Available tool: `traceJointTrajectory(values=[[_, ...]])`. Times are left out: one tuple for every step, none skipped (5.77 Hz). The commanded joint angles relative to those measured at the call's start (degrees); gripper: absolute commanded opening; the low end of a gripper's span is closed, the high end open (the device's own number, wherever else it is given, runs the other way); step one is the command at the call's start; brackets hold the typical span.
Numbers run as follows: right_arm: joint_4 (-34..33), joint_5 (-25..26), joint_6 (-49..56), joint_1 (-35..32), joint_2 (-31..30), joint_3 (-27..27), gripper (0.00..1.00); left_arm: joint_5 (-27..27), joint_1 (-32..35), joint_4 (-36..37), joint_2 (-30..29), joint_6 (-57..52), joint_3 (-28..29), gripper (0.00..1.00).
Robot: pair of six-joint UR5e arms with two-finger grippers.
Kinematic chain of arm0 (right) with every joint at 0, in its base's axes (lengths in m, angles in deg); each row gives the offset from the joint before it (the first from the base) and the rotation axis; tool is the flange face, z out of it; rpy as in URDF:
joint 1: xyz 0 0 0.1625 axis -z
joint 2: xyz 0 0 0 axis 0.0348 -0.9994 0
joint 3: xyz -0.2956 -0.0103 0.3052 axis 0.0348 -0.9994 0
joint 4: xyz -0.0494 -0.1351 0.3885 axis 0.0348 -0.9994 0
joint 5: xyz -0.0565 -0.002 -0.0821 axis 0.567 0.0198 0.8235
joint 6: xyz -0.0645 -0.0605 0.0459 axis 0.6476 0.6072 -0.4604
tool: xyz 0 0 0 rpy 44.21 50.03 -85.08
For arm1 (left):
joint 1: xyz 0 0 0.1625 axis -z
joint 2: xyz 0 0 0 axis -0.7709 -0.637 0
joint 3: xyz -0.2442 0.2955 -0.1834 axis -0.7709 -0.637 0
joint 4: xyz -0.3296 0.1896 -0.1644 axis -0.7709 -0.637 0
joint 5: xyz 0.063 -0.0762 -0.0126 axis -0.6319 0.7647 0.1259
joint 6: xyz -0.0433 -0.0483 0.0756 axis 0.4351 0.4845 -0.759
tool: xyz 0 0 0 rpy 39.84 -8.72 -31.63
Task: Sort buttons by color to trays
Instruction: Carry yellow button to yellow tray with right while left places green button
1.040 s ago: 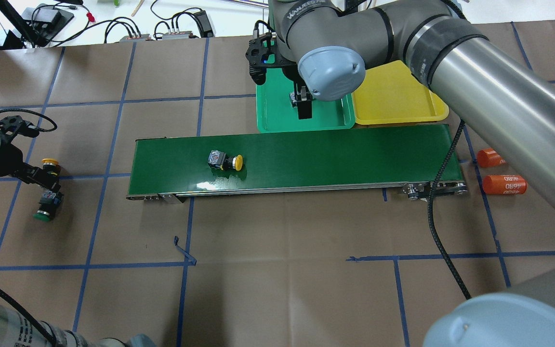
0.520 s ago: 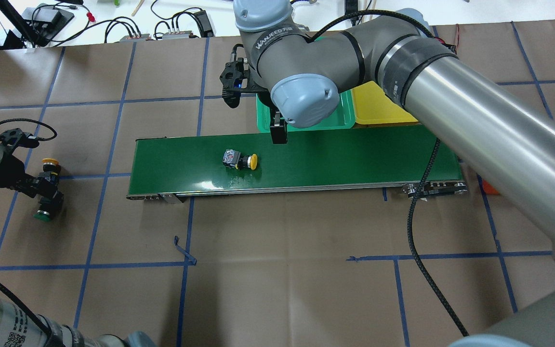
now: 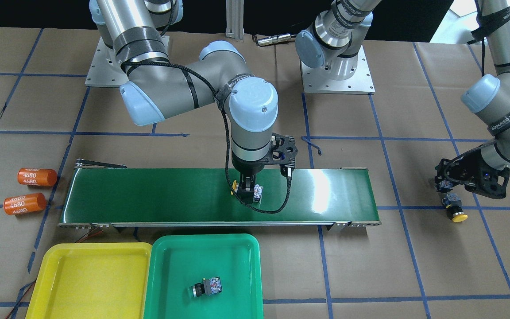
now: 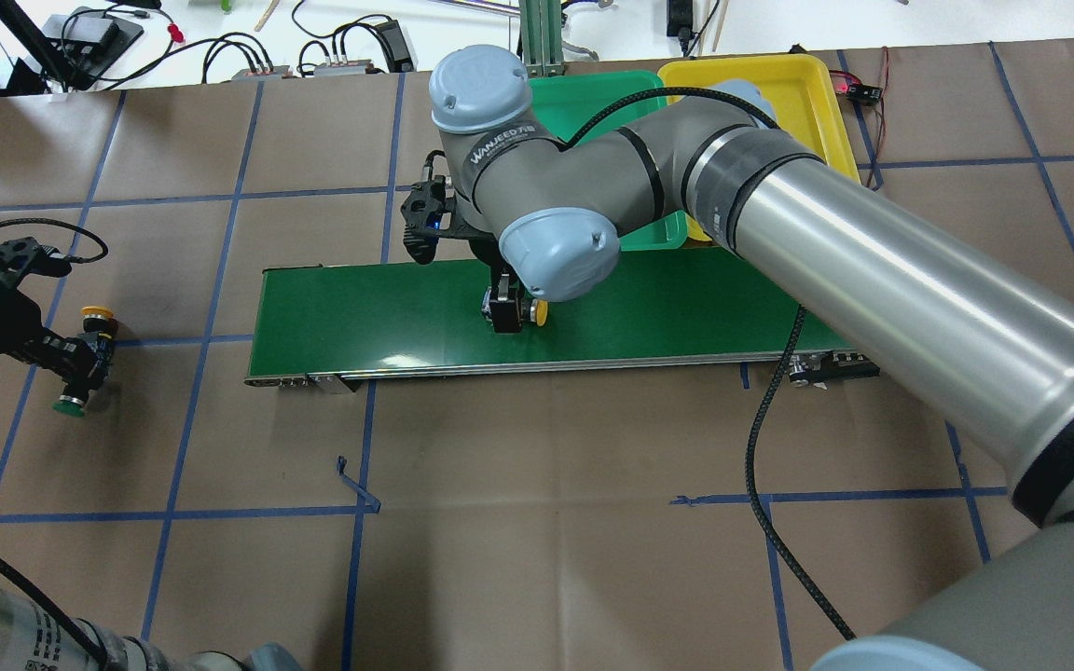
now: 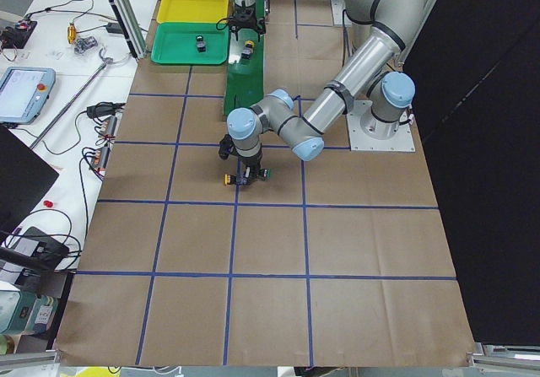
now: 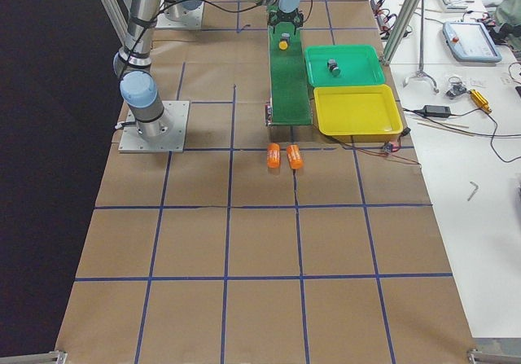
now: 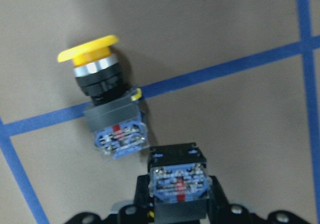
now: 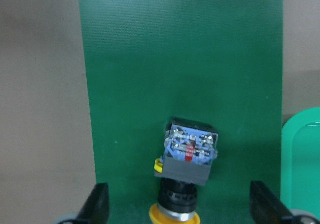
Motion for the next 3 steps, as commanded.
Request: traceJointTrajectory(values=[[-7.4, 0.7, 5.1, 2.3, -0.6, 6.4, 1.00, 0.0, 14.8, -6.8, 4.7, -6.1, 4.1, 0.00], [-7.4, 0.5, 5.2, 4.6, -0.7, 7.3, 0.99, 0.1, 22.0, -6.8, 3.4, -12.3, 5.6, 0.00], [-7.0, 0.7, 5.3, 5.6, -1.3, 8.0, 0.79, 0.0, 28.6, -6.6, 3.4, -19.0, 6.0, 0.01]])
